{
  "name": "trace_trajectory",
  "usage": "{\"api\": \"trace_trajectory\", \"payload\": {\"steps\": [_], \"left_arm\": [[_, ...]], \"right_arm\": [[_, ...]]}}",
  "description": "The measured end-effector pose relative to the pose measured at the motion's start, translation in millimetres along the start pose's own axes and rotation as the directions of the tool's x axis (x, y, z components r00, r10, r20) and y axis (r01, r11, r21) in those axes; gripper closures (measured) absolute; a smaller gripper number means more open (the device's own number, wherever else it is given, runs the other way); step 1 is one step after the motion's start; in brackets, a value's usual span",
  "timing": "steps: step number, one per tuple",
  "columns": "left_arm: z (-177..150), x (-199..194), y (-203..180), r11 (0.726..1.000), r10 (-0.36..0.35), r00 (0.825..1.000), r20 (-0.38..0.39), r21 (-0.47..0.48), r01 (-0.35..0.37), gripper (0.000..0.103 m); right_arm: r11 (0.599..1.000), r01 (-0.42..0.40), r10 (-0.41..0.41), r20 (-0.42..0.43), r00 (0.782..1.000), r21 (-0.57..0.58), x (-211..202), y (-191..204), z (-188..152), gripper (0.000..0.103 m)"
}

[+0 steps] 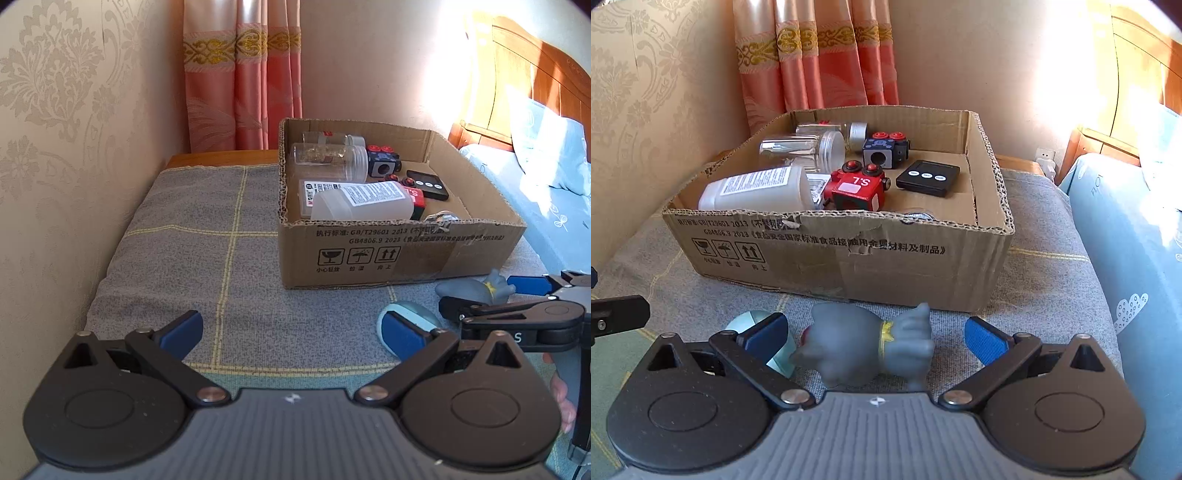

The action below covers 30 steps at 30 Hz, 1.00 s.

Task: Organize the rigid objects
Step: 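Move the left tool to the light blue round case while the right tool approaches the grey cat figure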

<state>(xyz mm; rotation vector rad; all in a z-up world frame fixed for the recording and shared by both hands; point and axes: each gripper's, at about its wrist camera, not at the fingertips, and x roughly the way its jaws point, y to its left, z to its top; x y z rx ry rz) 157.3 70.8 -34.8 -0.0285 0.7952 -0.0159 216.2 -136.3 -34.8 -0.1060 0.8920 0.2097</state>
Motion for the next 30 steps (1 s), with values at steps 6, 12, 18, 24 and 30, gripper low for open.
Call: {"api": "trace_trajectory", "payload": {"steps": [6,12,18,24,30], "left_arm": [[4,5,-12,0.999,-0.022,1.000,-0.007,0.037,0.023,0.001],[9,23,-30,0.997,-0.044,0.998,-0.054,0.062,0.047,0.001],[20,44,-47,0.996,-0.057,0.995,-0.087,0.062,0.063,0.001],[25,75,-64,0.996,-0.062,0.985,-0.161,0.049,0.070,0.001],[18,89,-70,0.996,-0.058,0.978,-0.202,0.053,0.070,0.000]], "right_arm": [[1.000,-0.011,0.011,-0.018,1.000,-0.001,-6,-13,-13,0.000],[0.998,0.015,-0.017,-0.020,1.000,-0.062,-7,-11,-28,0.000],[0.998,-0.006,0.005,-0.010,1.000,-0.069,-4,-16,-33,0.000],[0.997,-0.019,0.020,0.013,1.000,-0.081,-5,-18,-36,0.000],[0.996,-0.025,0.027,0.019,0.999,-0.086,-7,-19,-38,0.000]]}}
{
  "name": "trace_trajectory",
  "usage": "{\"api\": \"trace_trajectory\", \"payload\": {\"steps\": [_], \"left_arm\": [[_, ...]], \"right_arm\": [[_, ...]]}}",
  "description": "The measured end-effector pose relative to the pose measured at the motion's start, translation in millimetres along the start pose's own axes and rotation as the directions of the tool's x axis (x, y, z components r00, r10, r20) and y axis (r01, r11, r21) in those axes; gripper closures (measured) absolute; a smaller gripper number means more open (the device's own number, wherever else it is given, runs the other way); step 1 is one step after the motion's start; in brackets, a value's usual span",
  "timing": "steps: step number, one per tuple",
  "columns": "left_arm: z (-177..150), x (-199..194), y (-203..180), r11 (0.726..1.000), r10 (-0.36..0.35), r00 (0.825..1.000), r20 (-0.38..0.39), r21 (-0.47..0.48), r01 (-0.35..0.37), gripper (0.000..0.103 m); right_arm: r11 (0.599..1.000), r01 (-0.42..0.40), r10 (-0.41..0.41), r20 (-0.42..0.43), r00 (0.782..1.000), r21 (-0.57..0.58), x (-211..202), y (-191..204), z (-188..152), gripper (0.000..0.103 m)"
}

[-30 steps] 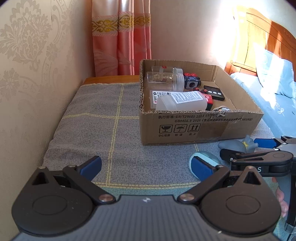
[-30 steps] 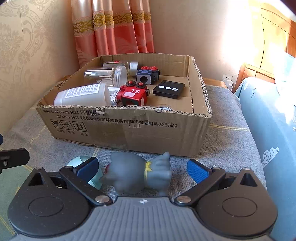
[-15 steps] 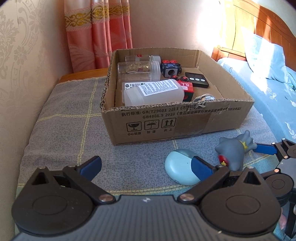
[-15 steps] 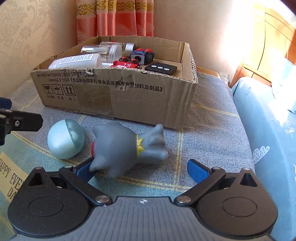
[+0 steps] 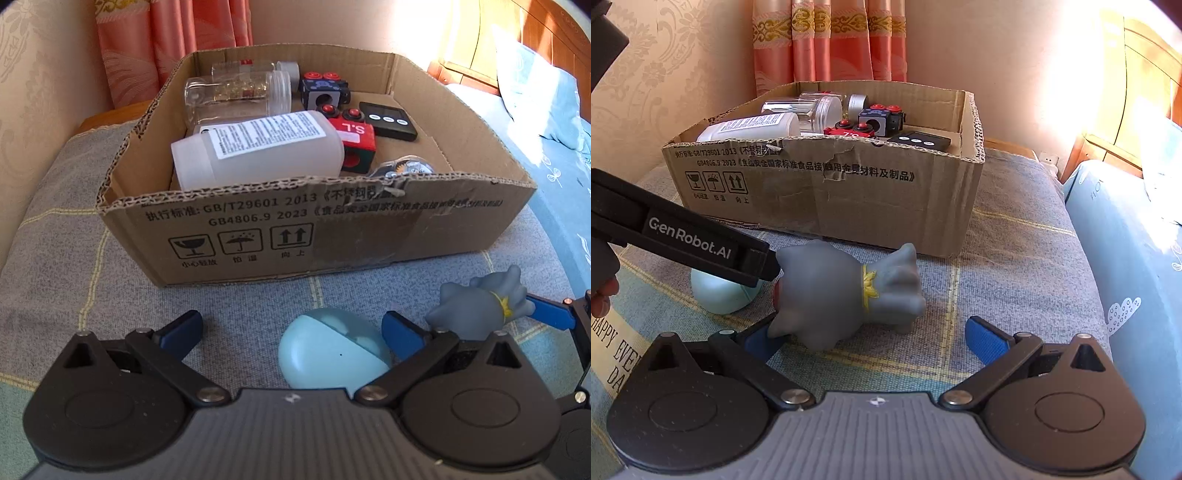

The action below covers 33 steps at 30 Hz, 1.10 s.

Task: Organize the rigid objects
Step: 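Move the left tool to the light blue round case while the right tool approaches the grey cat figure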

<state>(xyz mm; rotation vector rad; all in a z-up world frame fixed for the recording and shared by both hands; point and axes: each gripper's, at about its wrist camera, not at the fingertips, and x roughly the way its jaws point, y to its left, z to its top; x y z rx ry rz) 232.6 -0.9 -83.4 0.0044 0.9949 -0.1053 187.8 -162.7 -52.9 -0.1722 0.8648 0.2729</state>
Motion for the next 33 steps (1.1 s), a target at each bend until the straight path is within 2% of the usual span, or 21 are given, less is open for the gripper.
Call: {"api": "trace_trajectory", "payload": {"steps": [5,8,17,25,28,30,31,33], "left_arm": [[-12,-6,4,0.999,0.028,1.000,0.000,0.029,-0.028,0.000],[-18,-11,13,0.999,0.033,0.999,0.004,0.011,-0.033,0.000],[-34,-22,26,0.999,0.016,0.999,0.037,0.034,-0.017,0.000],[-31,-18,18,0.999,0.040,0.998,0.044,0.009,-0.040,0.000],[-30,-19,14,0.999,0.033,0.998,0.053,0.010,-0.034,0.010],[-29,-23,9,0.999,0.027,0.997,0.069,0.018,-0.028,0.031],[-29,-25,7,1.000,0.020,0.997,0.072,0.022,-0.022,0.035],[-29,-26,2,0.999,0.018,0.997,0.072,0.028,-0.020,0.050]], "right_arm": [[1.000,-0.003,0.003,0.002,1.000,-0.002,0,0,0,0.000],[1.000,-0.006,0.006,0.004,1.000,-0.005,0,-1,-1,0.000],[1.000,-0.008,0.008,0.007,1.000,-0.007,-1,0,-1,0.000],[1.000,-0.011,0.011,0.011,1.000,-0.012,-1,-1,-1,0.000],[1.000,-0.016,0.016,0.010,1.000,-0.017,-1,-1,-1,0.000],[1.000,-0.018,0.018,0.010,1.000,-0.019,-1,-1,-1,0.000],[1.000,-0.018,0.018,0.012,1.000,-0.019,-2,-1,-2,0.000],[1.000,-0.018,0.018,0.014,1.000,-0.019,-1,-1,-2,0.000]]}}
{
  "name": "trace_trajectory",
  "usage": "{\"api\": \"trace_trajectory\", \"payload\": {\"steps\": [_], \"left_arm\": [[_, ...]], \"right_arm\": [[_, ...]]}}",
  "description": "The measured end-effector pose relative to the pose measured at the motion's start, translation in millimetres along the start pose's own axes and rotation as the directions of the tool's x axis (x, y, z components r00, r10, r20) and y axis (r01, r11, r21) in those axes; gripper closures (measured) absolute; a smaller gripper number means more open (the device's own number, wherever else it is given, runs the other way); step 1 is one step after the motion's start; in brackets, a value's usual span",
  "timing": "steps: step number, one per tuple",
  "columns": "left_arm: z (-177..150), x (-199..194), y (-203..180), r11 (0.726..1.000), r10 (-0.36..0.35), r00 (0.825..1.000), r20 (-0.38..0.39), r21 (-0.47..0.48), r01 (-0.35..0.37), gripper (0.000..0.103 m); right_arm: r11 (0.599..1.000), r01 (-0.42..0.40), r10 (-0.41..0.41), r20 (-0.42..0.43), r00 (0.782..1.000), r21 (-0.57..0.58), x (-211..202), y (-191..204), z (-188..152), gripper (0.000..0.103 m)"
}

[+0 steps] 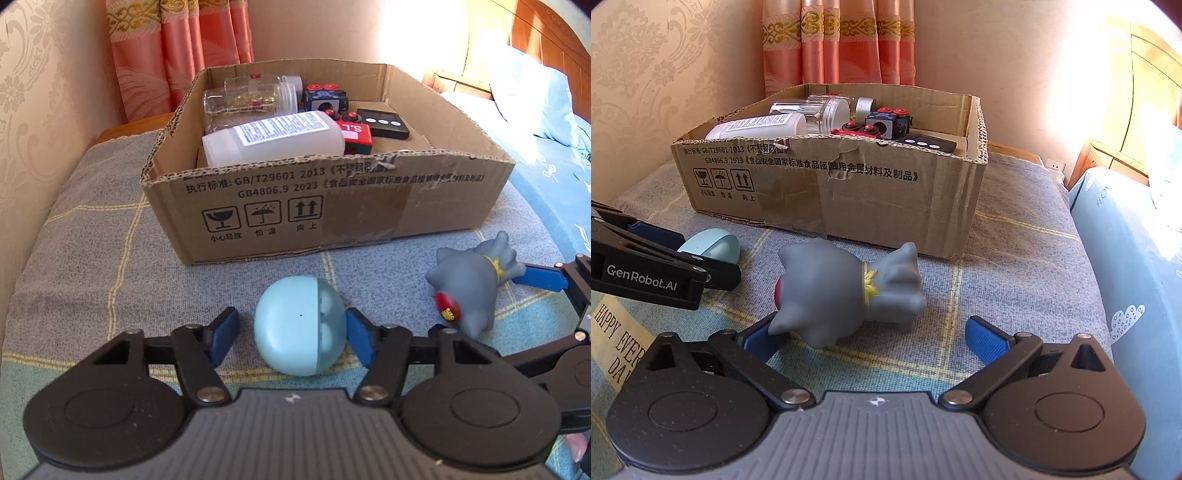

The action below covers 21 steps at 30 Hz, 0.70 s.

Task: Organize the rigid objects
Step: 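Move the left tool to the light blue round case while the right tool approaches the grey cat figure, then close the left gripper on the blue case while the right gripper grasps the grey cat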

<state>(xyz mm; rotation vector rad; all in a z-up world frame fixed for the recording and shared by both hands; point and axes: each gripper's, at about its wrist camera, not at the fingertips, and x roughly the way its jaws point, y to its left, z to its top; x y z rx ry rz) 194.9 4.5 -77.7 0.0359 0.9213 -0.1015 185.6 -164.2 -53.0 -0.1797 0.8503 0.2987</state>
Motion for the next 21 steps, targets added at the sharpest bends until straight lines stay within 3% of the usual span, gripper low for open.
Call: {"api": "trace_trajectory", "payload": {"steps": [21], "left_arm": [[-13,-8,23,1.000,0.020,0.999,0.026,-0.021,-0.020,0.051]], "right_arm": [[1.000,-0.021,0.021,-0.001,1.000,-0.016,2,7,5,0.000]]}}
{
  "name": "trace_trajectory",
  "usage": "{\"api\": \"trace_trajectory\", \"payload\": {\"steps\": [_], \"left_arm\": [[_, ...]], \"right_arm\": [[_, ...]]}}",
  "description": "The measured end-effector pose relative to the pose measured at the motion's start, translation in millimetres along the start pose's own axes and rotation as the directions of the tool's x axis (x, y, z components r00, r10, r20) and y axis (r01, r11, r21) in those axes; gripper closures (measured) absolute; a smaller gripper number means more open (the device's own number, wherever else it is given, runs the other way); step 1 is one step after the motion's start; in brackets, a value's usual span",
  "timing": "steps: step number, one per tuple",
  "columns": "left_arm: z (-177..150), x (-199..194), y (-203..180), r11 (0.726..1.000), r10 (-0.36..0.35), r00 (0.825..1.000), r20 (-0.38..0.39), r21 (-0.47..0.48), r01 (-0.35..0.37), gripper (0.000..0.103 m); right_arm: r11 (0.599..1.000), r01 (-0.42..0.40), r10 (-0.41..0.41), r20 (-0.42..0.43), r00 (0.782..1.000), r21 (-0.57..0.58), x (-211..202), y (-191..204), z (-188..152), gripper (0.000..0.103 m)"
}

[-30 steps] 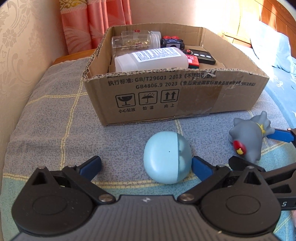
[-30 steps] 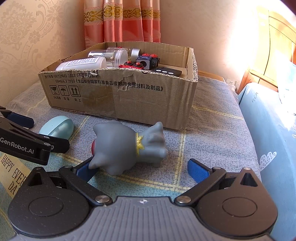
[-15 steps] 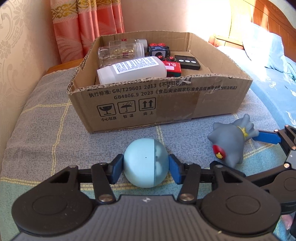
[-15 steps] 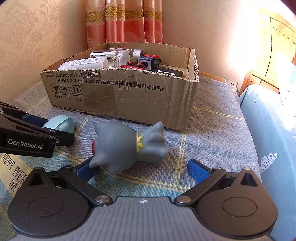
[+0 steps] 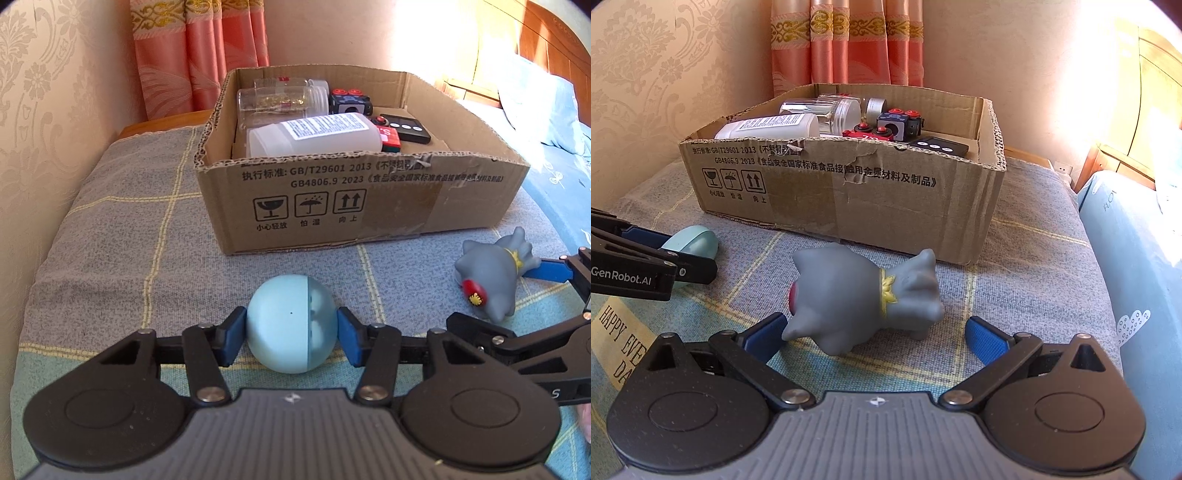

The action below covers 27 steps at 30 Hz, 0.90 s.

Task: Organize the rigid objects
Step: 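Close the left gripper on the blue case while the right gripper grasps the grey cat, then carry the grey cat figure into the box with the right gripper and release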

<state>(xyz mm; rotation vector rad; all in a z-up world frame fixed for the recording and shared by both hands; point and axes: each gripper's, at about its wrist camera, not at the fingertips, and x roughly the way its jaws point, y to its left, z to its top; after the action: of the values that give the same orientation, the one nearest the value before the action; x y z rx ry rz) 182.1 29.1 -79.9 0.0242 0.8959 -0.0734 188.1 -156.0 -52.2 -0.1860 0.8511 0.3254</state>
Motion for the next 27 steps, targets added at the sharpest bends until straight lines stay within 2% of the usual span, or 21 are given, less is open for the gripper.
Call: {"api": "trace_trajectory", "payload": {"steps": [8,15,27], "left_arm": [[-1,-1,1,1.000,-0.006,1.000,0.011,0.002,0.006,0.051],[-1,-2,1,1.000,-0.007,1.000,0.014,0.002,0.007,0.051],[1,-1,-1,1.000,-0.003,1.000,0.016,0.019,0.003,0.051]], "right_arm": [[1.000,-0.005,0.005,0.065,0.998,-0.005,-8,2,3,0.004],[0.999,-0.002,0.005,0.072,0.997,-0.035,-8,7,5,0.024],[0.998,-0.009,0.013,0.074,0.997,-0.058,-15,10,5,0.026]]}}
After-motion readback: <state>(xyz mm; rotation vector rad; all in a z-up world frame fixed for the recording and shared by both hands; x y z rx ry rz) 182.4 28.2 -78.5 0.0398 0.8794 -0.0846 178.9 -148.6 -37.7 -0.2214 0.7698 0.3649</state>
